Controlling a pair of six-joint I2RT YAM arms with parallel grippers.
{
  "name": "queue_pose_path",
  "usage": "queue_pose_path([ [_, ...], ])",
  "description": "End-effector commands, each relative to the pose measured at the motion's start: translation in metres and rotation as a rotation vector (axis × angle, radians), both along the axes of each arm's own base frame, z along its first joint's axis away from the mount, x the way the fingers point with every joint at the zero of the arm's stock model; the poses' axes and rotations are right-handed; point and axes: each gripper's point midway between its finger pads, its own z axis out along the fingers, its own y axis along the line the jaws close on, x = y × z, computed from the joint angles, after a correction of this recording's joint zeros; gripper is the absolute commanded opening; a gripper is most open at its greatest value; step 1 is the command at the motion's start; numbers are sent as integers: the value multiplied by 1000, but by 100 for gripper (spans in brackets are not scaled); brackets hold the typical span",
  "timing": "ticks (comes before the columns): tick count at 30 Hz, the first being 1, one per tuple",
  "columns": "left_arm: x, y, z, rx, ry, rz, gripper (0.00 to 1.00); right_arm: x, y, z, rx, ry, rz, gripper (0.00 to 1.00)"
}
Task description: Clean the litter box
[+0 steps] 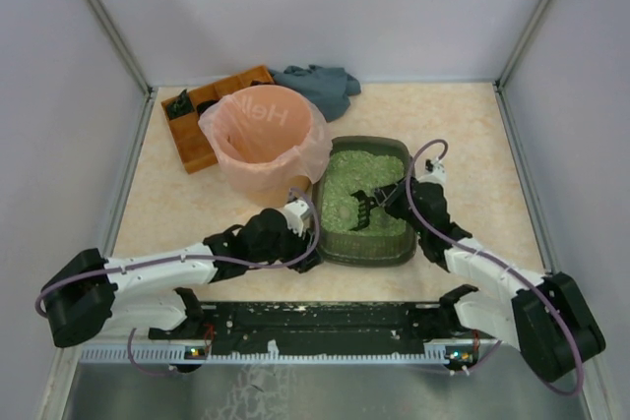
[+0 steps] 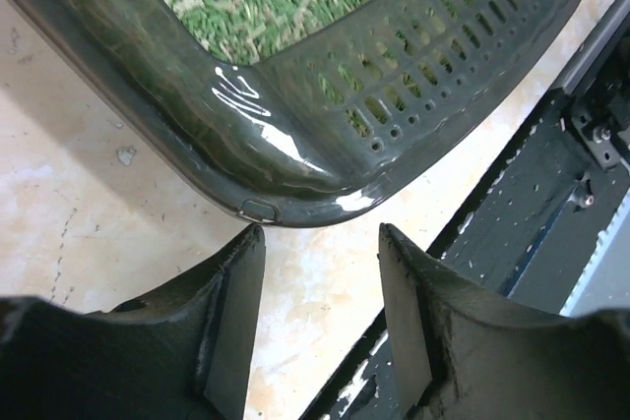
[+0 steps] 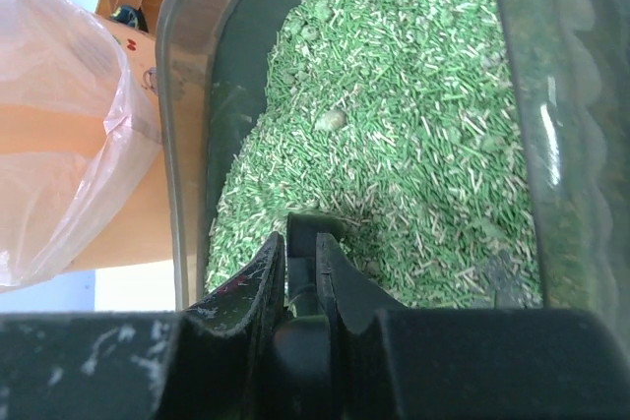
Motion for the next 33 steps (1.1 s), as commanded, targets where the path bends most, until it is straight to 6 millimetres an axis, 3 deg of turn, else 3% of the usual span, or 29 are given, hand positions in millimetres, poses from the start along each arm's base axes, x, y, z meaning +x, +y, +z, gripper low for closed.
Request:
queue_pose_path([
  [1, 8, -13, 37, -96, -70, 0, 57, -3, -2, 38, 129, -63, -31, 0],
  [12, 11, -12, 62, -134, -104, 10, 64, -3, -28, 47, 208, -119, -157, 0],
  [24, 14, -5, 67, -134, -126, 43, 65, -7, -43, 51, 302, -154, -205, 0],
  [33, 15, -5, 65, -130, -124, 45, 64, -10, -59, 70, 306, -202, -246, 0],
])
